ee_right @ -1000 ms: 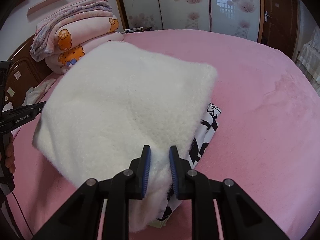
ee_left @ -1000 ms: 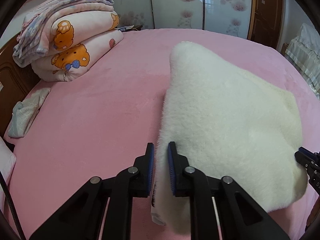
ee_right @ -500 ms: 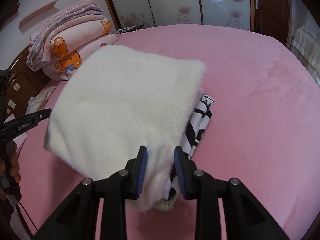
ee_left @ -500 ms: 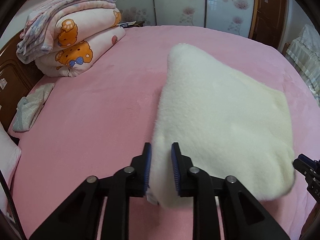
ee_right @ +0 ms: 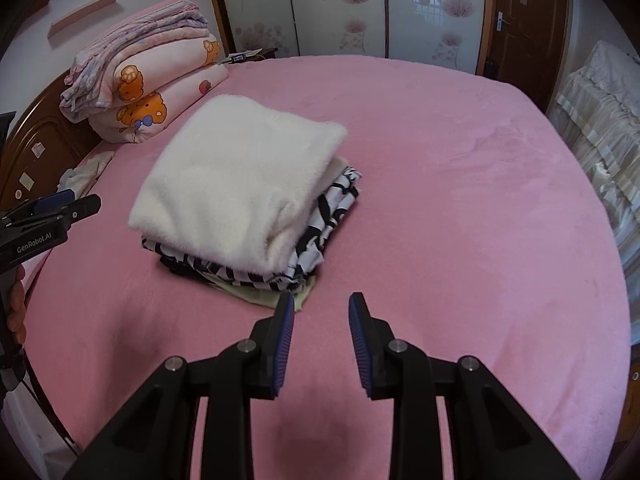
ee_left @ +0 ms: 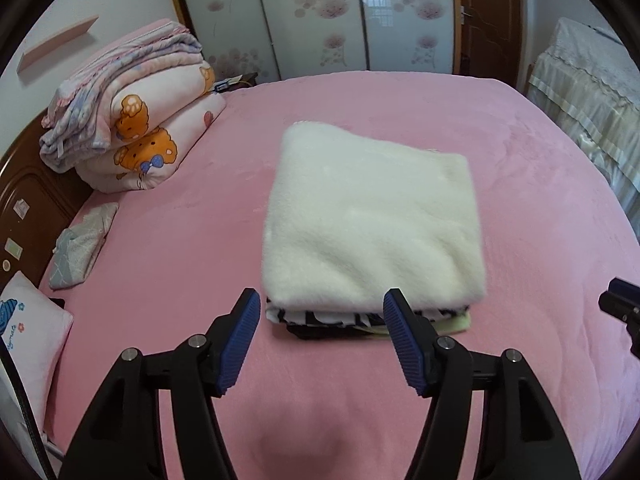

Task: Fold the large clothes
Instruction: 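Open the left tool and withdraw both tools from the stack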

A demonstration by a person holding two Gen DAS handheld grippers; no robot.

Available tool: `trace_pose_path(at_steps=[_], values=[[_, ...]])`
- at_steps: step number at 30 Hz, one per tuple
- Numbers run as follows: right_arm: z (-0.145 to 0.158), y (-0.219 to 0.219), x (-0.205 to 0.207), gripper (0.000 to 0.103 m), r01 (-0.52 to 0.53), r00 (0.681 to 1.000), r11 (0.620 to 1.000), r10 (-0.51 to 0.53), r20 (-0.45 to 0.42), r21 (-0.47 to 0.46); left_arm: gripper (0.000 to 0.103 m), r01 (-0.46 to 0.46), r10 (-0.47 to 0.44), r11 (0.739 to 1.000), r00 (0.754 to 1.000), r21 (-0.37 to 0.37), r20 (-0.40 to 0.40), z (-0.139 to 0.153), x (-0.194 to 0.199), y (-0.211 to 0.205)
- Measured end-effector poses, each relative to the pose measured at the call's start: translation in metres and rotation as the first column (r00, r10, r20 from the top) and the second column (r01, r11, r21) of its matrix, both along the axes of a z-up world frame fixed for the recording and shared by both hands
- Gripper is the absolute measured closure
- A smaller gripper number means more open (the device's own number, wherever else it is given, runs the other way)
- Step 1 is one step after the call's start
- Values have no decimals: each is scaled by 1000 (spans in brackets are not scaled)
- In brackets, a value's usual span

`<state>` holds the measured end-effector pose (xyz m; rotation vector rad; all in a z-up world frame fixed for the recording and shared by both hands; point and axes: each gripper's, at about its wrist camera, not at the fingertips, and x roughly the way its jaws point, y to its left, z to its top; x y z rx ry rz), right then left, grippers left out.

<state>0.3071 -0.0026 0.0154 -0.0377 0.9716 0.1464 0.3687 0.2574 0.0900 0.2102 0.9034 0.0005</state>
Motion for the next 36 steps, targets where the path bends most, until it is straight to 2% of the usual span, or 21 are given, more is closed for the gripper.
trace_pose_path(at_steps=[3, 8, 10, 12, 13, 15, 17, 18, 22, 27, 31, 34, 36], values=[[22, -13, -25, 75, 11, 1000, 1000, -10, 11, -17, 29, 9, -9, 1000, 1000, -2, 14, 13, -26, -13], [49, -33, -65, 75, 24, 999, 999, -22, 46, -32, 28, 23, -23, 999, 1000, -43, 13, 25, -66, -30], [55, -40, -79, 75, 33, 998, 999, -31, 53, -40, 25, 24, -23, 997, 1000, -69, 8, 25, -83, -38], [57, -48, -92, 74, 43, 998, 998, -40, 56, -42, 16, 13, -14, 997, 1000, -82, -4, 22, -97, -45], [56, -52, -98, 72, 47, 997, 998, -45, 57, -42, 15, 7, -8, 996, 1000, -90, -7, 21, -107, -49], [54, -60, -113, 62, 63, 996, 997, -60, 66, -38, 14, 10, -11, 993, 1000, -116, -5, 16, -125, -58], [50, -67, -127, 49, 80, 994, 996, -76, 82, -43, 14, 13, -14, 991, 1000, -130, -7, 8, -144, -66], [46, -70, -134, 47, 88, 992, 995, -83, 90, -49, 14, 11, -12, 991, 1000, -136, -8, 3, -154, -72], [27, -81, -161, 47, 118, 990, 992, -114, 81, -45, 13, 13, -17, 988, 1000, -151, -26, -18, -188, -90], [2, -90, -203, 47, 163, 985, 987, -163, 51, 5, 13, -12, 1, 979, 999, -202, -54, -37, -230, -109], [-10, -89, -236, 47, 185, 981, 982, -186, 49, 28, 13, -31, 16, 975, 997, -221, -72, -42, -256, -117], [-12, -85, -259, 46, 195, 978, 981, -194, 71, 3, 13, -38, 25, 973, 998, -227, -59, -41, -279, -124], [-10, -84, -274, 38, 204, 975, 979, -202, 97, -15, 13, -33, 23, 973, 999, -229, -45, -39, -295, -129]])
